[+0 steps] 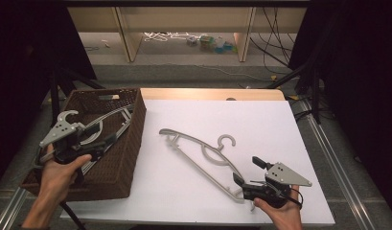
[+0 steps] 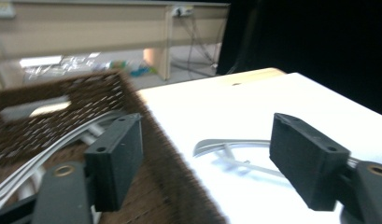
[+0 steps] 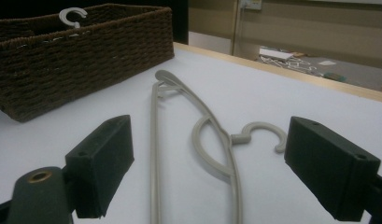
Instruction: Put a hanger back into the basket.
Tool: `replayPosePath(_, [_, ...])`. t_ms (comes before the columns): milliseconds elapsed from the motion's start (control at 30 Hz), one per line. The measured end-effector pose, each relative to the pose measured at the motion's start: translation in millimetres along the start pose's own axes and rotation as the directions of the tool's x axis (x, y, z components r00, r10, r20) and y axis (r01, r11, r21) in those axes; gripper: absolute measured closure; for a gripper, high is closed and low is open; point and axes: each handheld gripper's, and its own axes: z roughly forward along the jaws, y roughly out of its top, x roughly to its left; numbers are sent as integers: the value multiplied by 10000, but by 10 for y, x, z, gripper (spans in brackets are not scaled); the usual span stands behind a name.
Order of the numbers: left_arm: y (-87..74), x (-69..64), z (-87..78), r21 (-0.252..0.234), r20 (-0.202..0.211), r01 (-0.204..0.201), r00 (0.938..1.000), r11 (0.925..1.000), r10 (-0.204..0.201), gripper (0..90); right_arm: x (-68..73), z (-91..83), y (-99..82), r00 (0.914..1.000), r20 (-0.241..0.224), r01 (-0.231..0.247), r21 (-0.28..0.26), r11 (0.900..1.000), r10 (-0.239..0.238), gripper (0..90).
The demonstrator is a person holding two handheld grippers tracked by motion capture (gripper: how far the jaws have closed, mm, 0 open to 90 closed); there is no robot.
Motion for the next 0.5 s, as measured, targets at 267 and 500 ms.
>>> replayPosePath(267, [-173, -365, 90, -426, 926, 347, 9952, 9985, -307, 191, 7, 3, -2, 10000, 8, -3, -143, 9999, 4, 165])
replayPosePath(500, [-296, -541, 153, -502, 1269, 12, 9919, 9987, 52, 158, 2, 15, -11, 9999, -123, -18, -188, 9998, 15, 164])
